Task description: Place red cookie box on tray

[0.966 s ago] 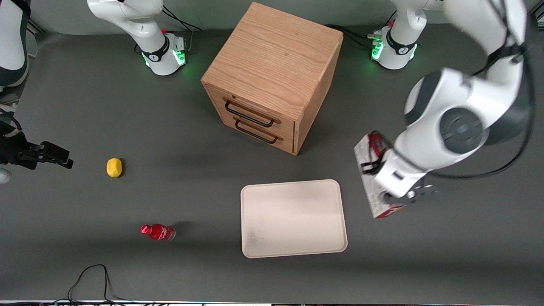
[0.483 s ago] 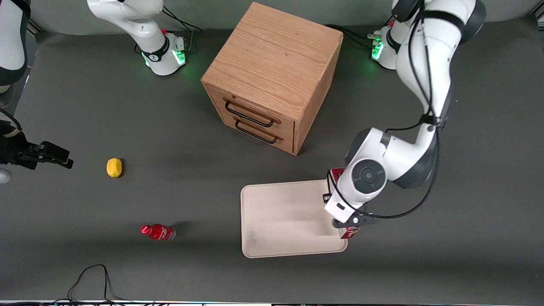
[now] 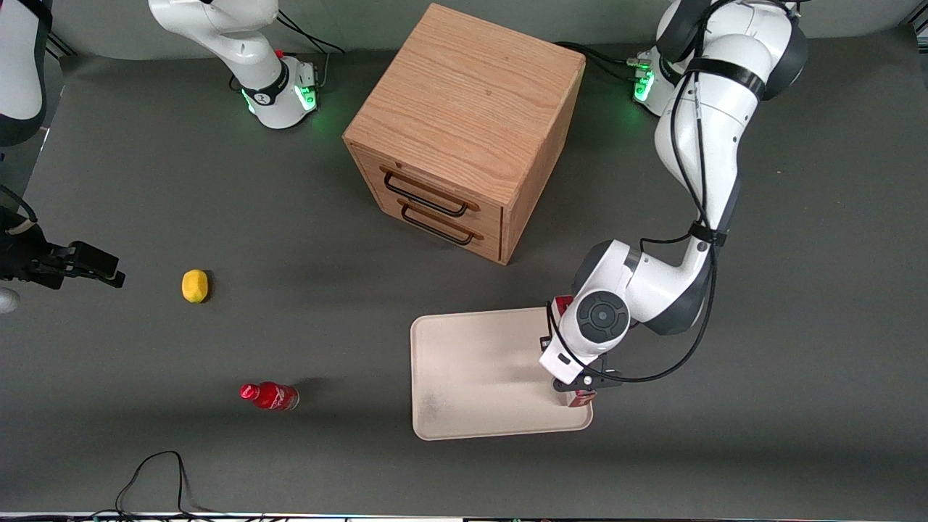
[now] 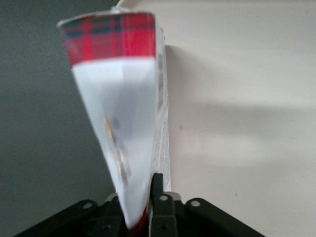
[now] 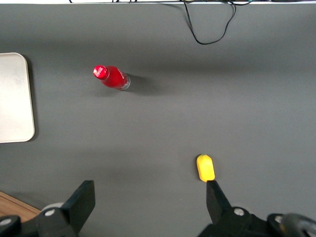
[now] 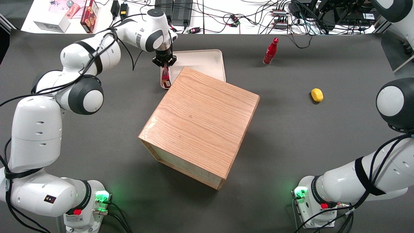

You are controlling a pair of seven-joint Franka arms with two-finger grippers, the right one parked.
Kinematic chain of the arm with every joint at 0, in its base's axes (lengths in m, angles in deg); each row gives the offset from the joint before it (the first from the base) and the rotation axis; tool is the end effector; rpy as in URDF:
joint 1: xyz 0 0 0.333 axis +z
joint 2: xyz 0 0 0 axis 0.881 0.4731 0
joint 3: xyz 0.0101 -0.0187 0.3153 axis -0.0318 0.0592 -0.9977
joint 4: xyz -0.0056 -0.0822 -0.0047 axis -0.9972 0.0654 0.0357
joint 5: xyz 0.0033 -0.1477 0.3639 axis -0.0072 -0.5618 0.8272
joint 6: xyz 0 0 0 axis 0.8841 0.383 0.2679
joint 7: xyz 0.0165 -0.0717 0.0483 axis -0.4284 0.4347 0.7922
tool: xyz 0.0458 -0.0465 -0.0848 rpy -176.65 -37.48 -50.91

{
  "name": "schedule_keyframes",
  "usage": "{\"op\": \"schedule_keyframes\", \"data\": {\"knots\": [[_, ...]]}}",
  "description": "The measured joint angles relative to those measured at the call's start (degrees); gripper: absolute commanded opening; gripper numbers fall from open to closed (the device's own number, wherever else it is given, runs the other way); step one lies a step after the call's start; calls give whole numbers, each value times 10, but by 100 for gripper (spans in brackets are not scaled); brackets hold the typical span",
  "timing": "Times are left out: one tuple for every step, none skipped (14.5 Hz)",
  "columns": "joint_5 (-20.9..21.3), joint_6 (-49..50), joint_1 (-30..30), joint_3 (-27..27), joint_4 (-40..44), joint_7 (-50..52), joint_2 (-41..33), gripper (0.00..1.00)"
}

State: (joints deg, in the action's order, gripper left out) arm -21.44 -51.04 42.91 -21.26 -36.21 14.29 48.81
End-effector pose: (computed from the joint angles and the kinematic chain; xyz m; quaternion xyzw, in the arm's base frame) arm 0.6835 -0.3298 0.2354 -0.9987 -0.0467 0.0132 0.0168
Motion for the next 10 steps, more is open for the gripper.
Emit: {"op": "schedule_keyframes", "data": {"knots": [[8,-15,0,0,-1,2,0,100],[12,-27,0,0,-1,5,0,100],[15,-34,0,0,-1,8,0,100],[16,-37,0,0,1,9,-3,100],[16,-37,3,-1,0,10,-11,100],[14,-35,8,-1,-3,10,-26,100],[10,-34,15,-1,-15,10,-51,100],[7,-31,24,-2,-36,10,-85,100],[5,-24,36,-3,-67,10,-127,100],[4,-13,52,-4,-104,5,-173,100]]}}
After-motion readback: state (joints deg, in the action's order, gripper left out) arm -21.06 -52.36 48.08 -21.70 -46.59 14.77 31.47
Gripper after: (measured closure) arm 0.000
